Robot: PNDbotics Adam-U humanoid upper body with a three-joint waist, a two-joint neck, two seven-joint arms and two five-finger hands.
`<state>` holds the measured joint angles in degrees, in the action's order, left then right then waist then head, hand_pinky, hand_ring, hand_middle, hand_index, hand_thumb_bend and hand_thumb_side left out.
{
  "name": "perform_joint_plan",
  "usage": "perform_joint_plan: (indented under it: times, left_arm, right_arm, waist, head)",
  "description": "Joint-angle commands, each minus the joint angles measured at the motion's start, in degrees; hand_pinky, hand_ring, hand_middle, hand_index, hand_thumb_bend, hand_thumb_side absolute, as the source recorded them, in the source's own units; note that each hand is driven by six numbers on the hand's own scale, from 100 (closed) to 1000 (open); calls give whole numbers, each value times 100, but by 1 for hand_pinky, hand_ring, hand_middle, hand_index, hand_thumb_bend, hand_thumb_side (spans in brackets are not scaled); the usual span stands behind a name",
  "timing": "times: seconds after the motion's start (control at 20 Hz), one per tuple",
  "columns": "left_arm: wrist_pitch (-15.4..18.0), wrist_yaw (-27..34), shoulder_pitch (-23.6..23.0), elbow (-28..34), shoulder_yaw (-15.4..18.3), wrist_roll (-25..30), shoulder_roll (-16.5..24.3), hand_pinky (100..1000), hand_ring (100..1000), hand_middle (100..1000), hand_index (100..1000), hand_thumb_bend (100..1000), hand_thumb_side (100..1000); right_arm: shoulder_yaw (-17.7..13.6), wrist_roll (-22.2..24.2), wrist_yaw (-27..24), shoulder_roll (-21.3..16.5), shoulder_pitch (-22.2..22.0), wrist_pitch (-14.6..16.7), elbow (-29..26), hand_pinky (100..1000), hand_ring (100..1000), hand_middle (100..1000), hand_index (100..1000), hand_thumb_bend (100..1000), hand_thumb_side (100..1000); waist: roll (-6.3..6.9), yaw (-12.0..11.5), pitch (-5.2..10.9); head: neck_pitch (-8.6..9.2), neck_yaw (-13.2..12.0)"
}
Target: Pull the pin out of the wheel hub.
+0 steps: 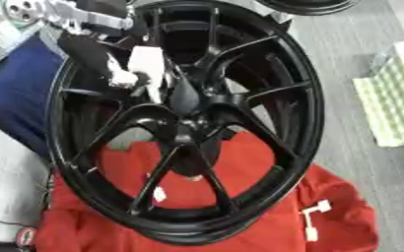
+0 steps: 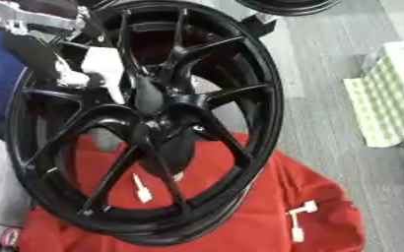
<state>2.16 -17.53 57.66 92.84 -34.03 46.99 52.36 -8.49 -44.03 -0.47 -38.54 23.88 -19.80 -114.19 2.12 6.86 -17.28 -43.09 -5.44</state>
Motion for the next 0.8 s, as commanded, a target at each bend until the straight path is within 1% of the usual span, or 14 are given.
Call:
perform_joint_plan:
  times: [0.05, 0.2, 0.25, 0.3, 0.4, 0.45, 0.55, 0.65, 0.7, 0.75, 0.8]
  left_arm:
    - [-35, 42, 117, 36, 31, -17, 81, 857, 671, 497, 668, 173, 536]
    - [-64, 49, 118, 57, 26, -5, 90, 824, 607, 437, 605, 135, 437]
    - [-71, 58, 117, 63, 24, 5, 94, 815, 596, 423, 590, 126, 425]
    - [-79, 66, 116, 68, 23, 17, 98, 802, 581, 402, 574, 122, 370]
    - [-100, 92, 120, 83, 30, 29, 97, 793, 573, 390, 563, 100, 289]
    - [-114, 119, 122, 91, 34, 30, 93, 787, 567, 382, 555, 100, 318]
    - [-154, 199, 124, 110, 44, 36, 90, 782, 561, 375, 547, 100, 317]
    - [-182, 279, 121, 144, 61, 43, 102, 776, 554, 364, 536, 100, 288]
    - [-196, 315, 116, 166, 74, 45, 112, 771, 549, 356, 528, 100, 242]
    - [-214, 355, 111, 189, 90, 48, 122, 767, 542, 347, 519, 100, 216]
    - [-240, 396, 105, 211, 110, 47, 135, 763, 538, 342, 512, 100, 212]
  right_arm:
    - [-90, -794, -9, -98, 76, -774, -41, 380, 614, 504, 736, 148, 406]
    - [-99, -794, 3, -92, 77, -777, -41, 378, 614, 503, 736, 148, 407]
    - [-102, -794, 2, -91, 75, -779, -41, 378, 614, 503, 736, 148, 407]
    - [-104, -794, 3, -91, 75, -780, -41, 378, 614, 503, 736, 148, 407]
    - [-105, -794, 6, -91, 75, -781, -41, 378, 614, 503, 736, 149, 407]
    - [-103, -794, 5, -90, 75, -784, -41, 378, 614, 503, 736, 149, 407]
    - [-94, -794, 0, -92, 76, -792, -41, 378, 615, 503, 736, 149, 406]
    - [-97, -794, 14, -95, 79, -795, -41, 379, 615, 503, 736, 148, 409]
    - [-98, -794, 23, -97, 79, -797, -41, 379, 615, 503, 736, 151, 406]
    - [-98, -794, 30, -99, 78, -802, -41, 380, 615, 503, 736, 151, 406]
    - [-98, -794, 35, -101, 79, -808, -41, 380, 615, 503, 736, 151, 406]
  waist:
    - [-10, 2, 75]
    - [-3, -7, 65]
    - [-1, -8, 63]
    - [1, -9, 61]
    - [2, -12, 60]
    - [3, -12, 60]
    - [5, -12, 61]
    - [8, -12, 65]
    - [9, -13, 67]
    - [8, -13, 71]
    - [7, -14, 75]
  head:
    - [60, -9]
    - [48, -14]
    - [45, -13]
    - [42, -13]
    - [39, -13]
    - [39, -13]
    - [36, -13]
    - [31, -16]
    - [30, -16]
    - [30, -16]
    - [28, -18]
